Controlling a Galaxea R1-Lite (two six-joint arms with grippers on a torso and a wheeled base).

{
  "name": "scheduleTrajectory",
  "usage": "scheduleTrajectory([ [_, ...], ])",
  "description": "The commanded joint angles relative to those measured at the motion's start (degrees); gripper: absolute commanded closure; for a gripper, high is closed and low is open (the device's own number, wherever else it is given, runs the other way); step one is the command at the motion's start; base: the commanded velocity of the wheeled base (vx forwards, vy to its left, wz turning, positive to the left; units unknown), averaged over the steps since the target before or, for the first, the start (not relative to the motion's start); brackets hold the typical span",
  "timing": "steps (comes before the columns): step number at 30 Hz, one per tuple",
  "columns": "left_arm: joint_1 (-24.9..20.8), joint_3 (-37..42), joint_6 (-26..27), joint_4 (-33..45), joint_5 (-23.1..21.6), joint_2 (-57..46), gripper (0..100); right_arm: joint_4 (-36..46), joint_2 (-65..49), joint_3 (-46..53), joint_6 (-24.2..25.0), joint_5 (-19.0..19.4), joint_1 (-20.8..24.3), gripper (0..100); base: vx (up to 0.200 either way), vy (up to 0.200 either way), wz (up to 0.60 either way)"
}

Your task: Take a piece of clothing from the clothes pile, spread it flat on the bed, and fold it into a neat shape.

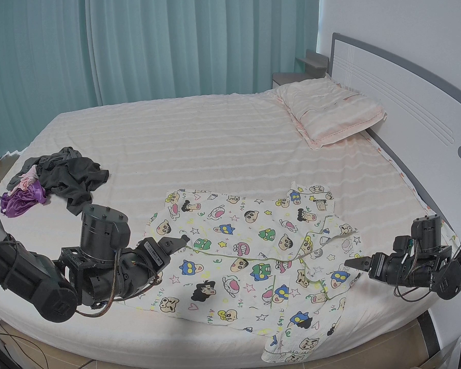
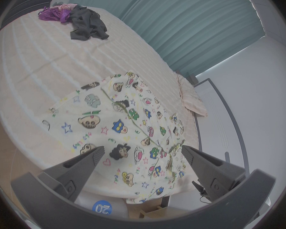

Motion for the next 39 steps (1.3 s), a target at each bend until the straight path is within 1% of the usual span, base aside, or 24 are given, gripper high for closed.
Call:
scheduleTrajectory([
  [1,-0.48,-0.48,-0.03,0.02,0.04,2.35,0,-0.06,0.48,0.76,-0.04,-0.04,0.82,0,0.0,0.0,0.0],
  [5,-0.13,-0.83,-0.11,-0.07,0.04,2.97,0,-0.15,0.48,1.56,-0.04,-0.04,1.79,0,0.0,0.0,0.0],
  [8,-0.04,-0.92,-1.17,-0.07,0.04,2.88,0,-0.15,0.66,1.56,-0.04,-0.04,2.14,0,0.0,0.0,0.0],
  [14,1.19,-0.92,-1.7,-0.07,-0.05,4.02,0,-0.15,0.66,1.82,-0.04,-0.04,2.76,0,0.0,0.2,0.0],
  [19,1.8,-1.01,-1.34,-0.07,0.04,6.13,0,-0.15,0.57,2.0,-0.21,-0.12,2.93,0,0.0,0.2,0.0],
  [22,2.24,-0.92,-0.2,-0.07,0.04,6.57,0,-0.15,0.57,2.08,-0.21,-0.12,2.93,0,0.0,0.2,0.0],
  [23,2.86,-0.75,1.38,-0.07,0.04,6.84,0,-0.15,0.48,2.17,-0.21,-0.12,2.93,0,0.0,0.2,0.0],
  [26,3.03,-0.13,3.67,-0.15,-0.14,7.98,0,-0.15,0.57,2.52,-0.39,-0.12,2.93,0,0.0,0.2,0.0],
  [28,3.03,0.05,5.69,-0.24,-0.32,9.3,0,-0.24,0.66,2.79,-0.48,-0.12,2.93,0,0.0,0.0,0.0],
  [32,2.77,0.05,13.07,-0.24,-0.49,12.37,0,-2.7,0.57,4.28,-0.83,0.14,2.93,0,0.0,0.0,0.0],
  [33,2.95,0.31,16.41,-0.24,-0.49,13.08,0,-4.19,0.74,5.25,-1.18,0.23,2.93,0,0.0,0.0,0.0],
  [34,2.95,0.31,16.41,-0.24,-0.49,13.08,0,-4.19,0.74,5.25,-1.18,0.23,2.93,0,0.0,0.0,0.0],
  [35,3.21,0.57,20.37,-0.33,-0.49,13.51,0,-6.39,0.92,6.39,-2.06,0.32,3.2,0,0.0,0.0,0.0],
  [36,3.39,0.57,22.21,-0.33,-0.76,13.6,0,-7.45,1.01,6.92,-2.5,0.32,3.28,0,0.0,0.0,0.0],
  [37,3.47,0.49,22.74,-0.33,-0.84,13.6,0,-7.71,1.09,7.01,-2.68,0.4,3.28,0,0.0,0.0,0.0],
  [38,4.0,-0.39,25.38,-0.42,-1.99,13.95,0,-9.03,1.01,7.8,-2.94,0.49,3.37,0,0.0,0.0,0.0],
  [39,4.18,-1.01,26.61,-0.42,-3.3,14.39,0,-9.47,1.01,8.06,-3.03,0.58,3.46,0,0.0,0.0,0.0],
])
